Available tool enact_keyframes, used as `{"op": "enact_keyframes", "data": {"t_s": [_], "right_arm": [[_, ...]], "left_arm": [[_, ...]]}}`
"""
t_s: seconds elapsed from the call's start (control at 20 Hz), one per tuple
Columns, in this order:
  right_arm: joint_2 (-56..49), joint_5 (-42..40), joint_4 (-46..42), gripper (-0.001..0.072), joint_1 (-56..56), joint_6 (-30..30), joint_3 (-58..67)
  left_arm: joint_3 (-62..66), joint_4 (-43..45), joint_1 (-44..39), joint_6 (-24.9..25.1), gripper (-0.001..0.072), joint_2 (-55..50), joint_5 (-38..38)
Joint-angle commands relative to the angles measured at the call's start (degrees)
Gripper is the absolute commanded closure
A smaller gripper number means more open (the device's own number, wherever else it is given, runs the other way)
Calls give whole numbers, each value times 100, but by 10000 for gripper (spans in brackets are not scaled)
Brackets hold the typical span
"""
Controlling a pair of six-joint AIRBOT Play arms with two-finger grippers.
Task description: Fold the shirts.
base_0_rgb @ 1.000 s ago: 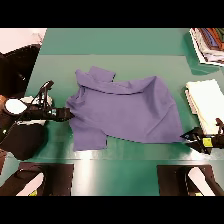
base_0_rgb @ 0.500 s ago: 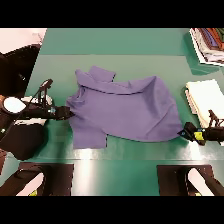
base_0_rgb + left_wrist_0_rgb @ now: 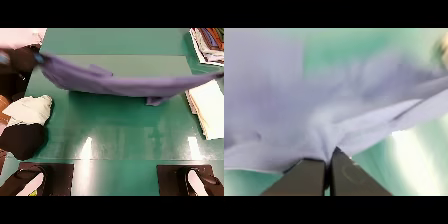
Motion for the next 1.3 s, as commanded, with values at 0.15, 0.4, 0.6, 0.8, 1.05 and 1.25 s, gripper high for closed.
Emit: {"op": "enact_keyframes", "data": {"t_s": [0.15,0.4,0.6,0.8,1.05,1.25], "right_arm": [[146,201,-197,697,52,-120,3097],[-31,879,-975,698,48,-105,4378],[-732,1770,-1012,698,52,0,4828],[-1550,2227,-1012,698,52,81,3681],[-3045,2138,-1067,698,348,74,2100],[-4413,1366,-1049,698,669,74,1886]], "left_arm": [[3641,74,2,-389,684,96,-129],[3766,74,2,-573,685,437,328],[2959,813,2,-570,685,387,332],[632,1261,4,-708,684,289,562],[-1213,1261,4,-651,684,-1134,590],[-1008,1279,4,-457,684,-2894,1569]]}}
